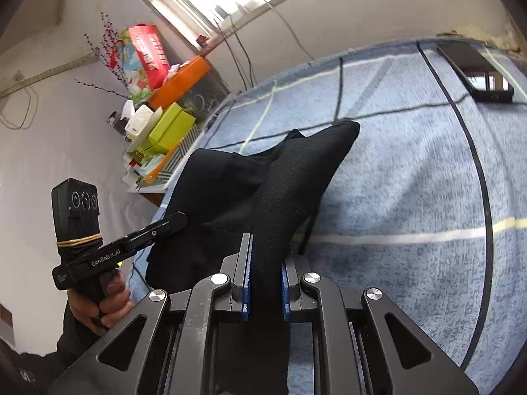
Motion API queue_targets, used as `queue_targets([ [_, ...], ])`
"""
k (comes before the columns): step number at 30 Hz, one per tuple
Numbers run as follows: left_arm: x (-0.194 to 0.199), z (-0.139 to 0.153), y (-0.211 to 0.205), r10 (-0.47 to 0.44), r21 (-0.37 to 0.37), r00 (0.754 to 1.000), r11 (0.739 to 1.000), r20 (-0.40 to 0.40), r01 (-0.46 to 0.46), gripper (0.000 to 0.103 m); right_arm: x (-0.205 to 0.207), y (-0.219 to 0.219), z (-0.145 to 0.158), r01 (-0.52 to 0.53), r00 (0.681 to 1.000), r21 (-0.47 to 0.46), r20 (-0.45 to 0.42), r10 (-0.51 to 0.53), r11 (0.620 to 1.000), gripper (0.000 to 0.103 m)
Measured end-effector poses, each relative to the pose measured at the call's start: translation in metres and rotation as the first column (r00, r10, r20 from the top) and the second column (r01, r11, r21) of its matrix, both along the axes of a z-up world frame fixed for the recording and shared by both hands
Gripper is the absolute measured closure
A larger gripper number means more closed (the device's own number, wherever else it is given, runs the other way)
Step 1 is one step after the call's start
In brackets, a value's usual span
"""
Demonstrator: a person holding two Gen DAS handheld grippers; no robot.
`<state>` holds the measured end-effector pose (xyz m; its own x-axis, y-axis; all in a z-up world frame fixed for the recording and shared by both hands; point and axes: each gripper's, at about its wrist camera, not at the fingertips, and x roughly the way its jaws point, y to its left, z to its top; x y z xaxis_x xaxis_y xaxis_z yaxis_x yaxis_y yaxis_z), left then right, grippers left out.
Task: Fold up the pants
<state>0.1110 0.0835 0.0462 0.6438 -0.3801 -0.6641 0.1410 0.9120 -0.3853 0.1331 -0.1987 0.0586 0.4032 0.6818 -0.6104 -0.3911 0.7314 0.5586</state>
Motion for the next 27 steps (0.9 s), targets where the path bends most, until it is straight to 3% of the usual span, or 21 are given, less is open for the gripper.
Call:
queue_targets([
  [14,0.014,0.034,0.03,0.037,0.122,0.997,0.991,0.074,-0.046,0.08,0.032,0.056,0.029,-0.073,0.996,0.016,0.058,0.072,0.997,0.089],
  [20,0.029,0.034,0.055,0.074,0.153,0.995,0.985,0.072,-0.084,0.08,0.051,0.083,0.02,-0.096,0.995,0.045,0.037,0.094,0.994,0.089],
  [27,0.041,0.009,0.068,0.096,0.186,0.995,0.978,0.028,-0.099,0.08,0.064,0.1,-0.008,-0.115,0.993,0.031,-0.01,0.115,0.993,0.089],
])
